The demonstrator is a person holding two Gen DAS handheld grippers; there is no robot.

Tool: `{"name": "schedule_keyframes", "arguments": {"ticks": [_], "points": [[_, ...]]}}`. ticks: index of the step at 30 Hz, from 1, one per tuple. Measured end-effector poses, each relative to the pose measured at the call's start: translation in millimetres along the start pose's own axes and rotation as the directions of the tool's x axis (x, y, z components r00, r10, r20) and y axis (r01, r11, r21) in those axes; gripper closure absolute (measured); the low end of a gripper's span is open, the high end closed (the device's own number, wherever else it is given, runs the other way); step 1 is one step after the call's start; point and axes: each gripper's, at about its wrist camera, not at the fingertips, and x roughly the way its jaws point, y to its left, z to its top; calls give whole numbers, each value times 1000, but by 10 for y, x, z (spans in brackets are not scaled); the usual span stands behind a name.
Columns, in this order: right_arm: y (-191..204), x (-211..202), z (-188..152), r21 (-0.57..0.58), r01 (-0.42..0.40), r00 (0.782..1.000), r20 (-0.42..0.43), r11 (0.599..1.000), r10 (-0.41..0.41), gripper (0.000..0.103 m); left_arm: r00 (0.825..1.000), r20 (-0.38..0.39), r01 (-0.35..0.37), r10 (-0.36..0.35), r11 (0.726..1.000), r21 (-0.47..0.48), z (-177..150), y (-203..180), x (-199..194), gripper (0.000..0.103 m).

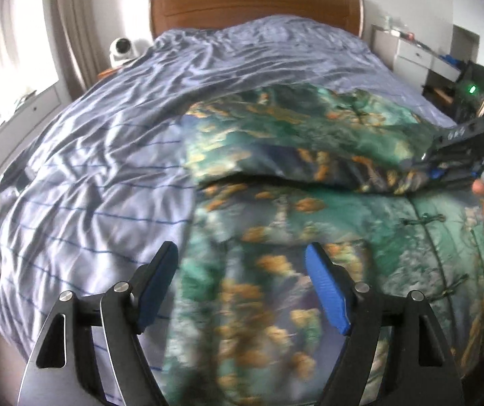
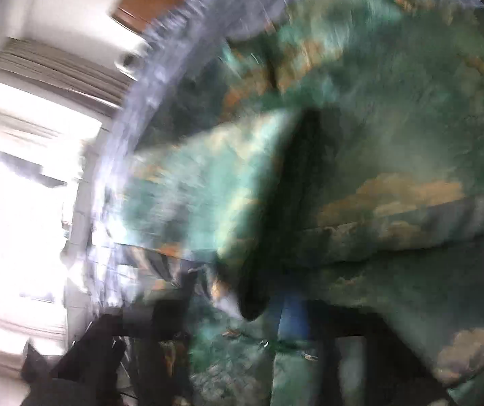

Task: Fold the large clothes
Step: 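Fold the side panel over the jacket front with the left gripper while the right gripper folds the other side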

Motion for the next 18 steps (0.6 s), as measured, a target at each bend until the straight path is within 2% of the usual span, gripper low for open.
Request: {"name": "schedule_keyframes", "arguments": {"ticks": [1, 3, 6, 9, 11, 12, 13, 14, 15, 16, 18], "points": [[57, -26, 19, -5, 7, 1000, 15, 1000, -6, 86, 1000, 2, 1, -1, 1000, -9, 18, 42, 2, 24], [330, -240, 124, -135, 15, 994, 114, 991, 0, 86, 1000, 9, 9, -9, 999, -31, 67, 140, -6, 24], [582, -475, 298, -274, 136, 964, 260, 952, -63, 86, 1000, 9, 16, -16, 998, -54, 194, 182, 96, 23], [538, -263, 467, -313, 244, 950, 266, 918, -162, 85, 1000, 1, 7, -7, 999, -52, 316, 126, 251, 23], [405, 5, 527, -348, 292, 946, 241, 891, -216, 80, 1000, -30, -2, 1, 999, -42, 410, 84, 389, 23], [312, 178, 539, -363, 312, 946, 208, 878, -251, 74, 999, -41, -5, 3, 999, -44, 458, 90, 425, 23], [231, 243, 503, -370, 333, 942, 182, 867, -284, 63, 999, -43, -2, 0, 999, -50, 500, 118, 449, 23], [197, 224, 489, -378, 339, 940, 181, 861, -291, 61, 999, -38, 4, -7, 998, -60, 577, 160, 469, 23], [215, 134, 462, -393, 345, 936, 208, 852, -283, 56, 999, -33, 6, -9, 998, -69, 635, 192, 481, 23], [283, 1, 453, -407, 383, 919, 260, 829, -297, 51, 1000, -23, 5, -7, 996, -85, 738, 235, 521, 23], [435, -205, 377, -440, 442, 883, 369, 782, -291, 51, 1000, -18, -5, 3, 995, -101, 949, 260, 684, 23]]}}
